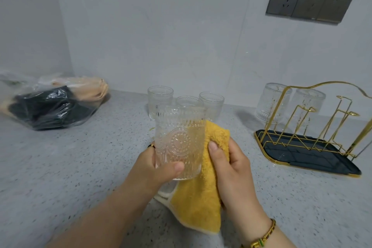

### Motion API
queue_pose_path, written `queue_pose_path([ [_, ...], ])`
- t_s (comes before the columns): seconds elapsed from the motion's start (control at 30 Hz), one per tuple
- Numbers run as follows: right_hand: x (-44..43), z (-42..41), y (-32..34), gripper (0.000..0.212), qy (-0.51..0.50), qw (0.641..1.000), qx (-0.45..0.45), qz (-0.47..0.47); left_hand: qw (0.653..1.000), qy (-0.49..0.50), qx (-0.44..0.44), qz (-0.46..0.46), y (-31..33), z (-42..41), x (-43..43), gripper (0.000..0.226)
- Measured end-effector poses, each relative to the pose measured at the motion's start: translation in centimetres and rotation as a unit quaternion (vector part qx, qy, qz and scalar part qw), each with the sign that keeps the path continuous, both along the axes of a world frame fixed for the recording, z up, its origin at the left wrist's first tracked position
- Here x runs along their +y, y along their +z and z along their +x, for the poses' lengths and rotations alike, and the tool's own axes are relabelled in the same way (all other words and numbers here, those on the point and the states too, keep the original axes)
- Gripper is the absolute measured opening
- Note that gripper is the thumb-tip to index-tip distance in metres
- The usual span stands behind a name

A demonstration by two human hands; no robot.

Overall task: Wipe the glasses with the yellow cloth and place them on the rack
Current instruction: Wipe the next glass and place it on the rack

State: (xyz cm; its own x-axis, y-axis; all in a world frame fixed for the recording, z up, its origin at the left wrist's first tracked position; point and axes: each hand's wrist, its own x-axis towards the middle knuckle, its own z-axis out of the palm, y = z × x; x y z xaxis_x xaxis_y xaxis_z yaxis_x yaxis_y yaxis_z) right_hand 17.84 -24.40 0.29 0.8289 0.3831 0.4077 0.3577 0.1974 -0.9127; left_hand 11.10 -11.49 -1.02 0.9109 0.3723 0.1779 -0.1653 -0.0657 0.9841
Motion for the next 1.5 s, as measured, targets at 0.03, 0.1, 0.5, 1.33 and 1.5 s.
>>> queue_pose_path([
  [0.03, 0.1, 0.0, -0.1, 0.013, 0.001, 1.0, 0.002, 0.005, 1.0, 0.014, 0.004, 0.002, 0.0, 0.0, 0.0, 0.061],
  [0.1, 0.2, -0.2, -0.3, 0.015, -0.001, 1.0, -0.001, 0.011, 1.0, 0.028, 0.007, 0.01, 0.1, -0.1, 0.2, 0.06],
  [0.5, 1.3, 0.3, -1.9, 0.035, -0.071, 0.981, -0.164, -0.08, 0.994, 0.055, 0.066, -0.073, -0.2, 1.1, 0.0, 0.072],
  [1.33, 0.4, -1.0, -0.5, 0.018, 0.009, 0.997, -0.065, -0.044, 0.998, 0.029, 0.047, -0.012, 0.7, 0.4, 1.3, 0.057],
  [1.5, -0.2, -0.4, 0.2, 0.008, -0.066, 0.995, -0.021, 0.067, 0.995, -0.028, 0.083, 0.037, 0.6, -0.2, -0.2, 0.068],
])
